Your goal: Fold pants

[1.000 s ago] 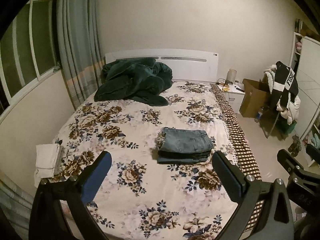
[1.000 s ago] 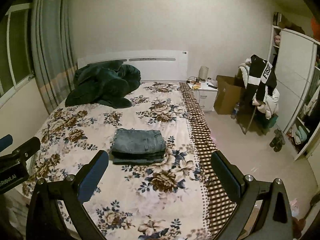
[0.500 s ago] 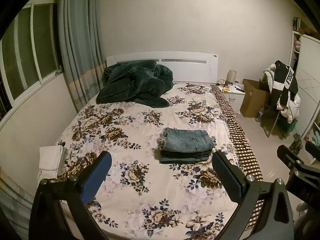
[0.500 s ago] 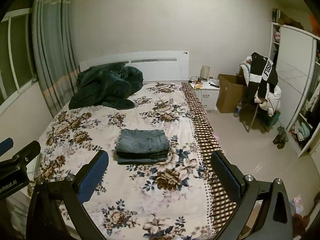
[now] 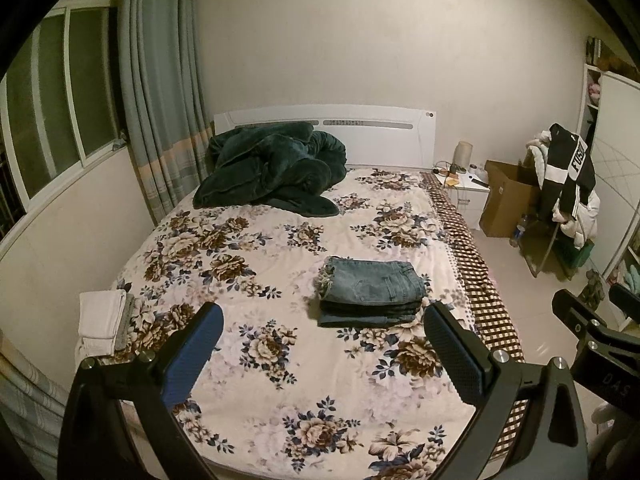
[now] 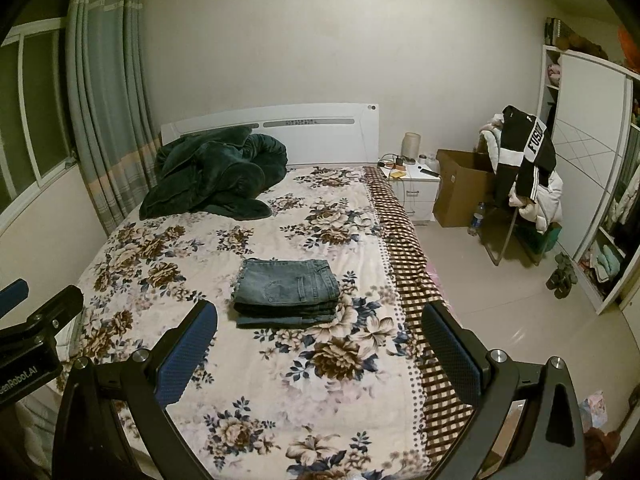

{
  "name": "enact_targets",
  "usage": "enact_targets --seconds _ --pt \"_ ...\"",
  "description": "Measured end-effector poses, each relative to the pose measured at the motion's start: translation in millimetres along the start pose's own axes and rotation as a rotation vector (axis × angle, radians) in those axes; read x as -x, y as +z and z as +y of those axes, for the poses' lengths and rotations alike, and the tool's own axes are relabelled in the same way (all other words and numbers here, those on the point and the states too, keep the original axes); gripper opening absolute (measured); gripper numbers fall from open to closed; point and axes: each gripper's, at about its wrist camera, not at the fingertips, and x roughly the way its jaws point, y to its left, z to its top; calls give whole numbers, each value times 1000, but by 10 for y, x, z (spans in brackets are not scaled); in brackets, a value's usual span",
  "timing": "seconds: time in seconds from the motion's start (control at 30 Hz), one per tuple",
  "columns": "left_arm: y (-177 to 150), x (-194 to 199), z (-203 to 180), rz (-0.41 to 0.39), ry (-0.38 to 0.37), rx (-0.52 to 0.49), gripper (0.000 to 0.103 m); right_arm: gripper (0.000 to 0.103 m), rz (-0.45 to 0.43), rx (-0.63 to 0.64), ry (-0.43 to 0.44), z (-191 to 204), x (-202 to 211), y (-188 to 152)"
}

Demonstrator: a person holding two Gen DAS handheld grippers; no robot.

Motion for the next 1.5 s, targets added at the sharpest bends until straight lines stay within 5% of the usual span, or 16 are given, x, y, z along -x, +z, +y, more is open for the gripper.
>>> enact_targets --seconds 1.5 --pt "87 125 -23 -12 -3 8 102 103 12 2 18 97 29 -47"
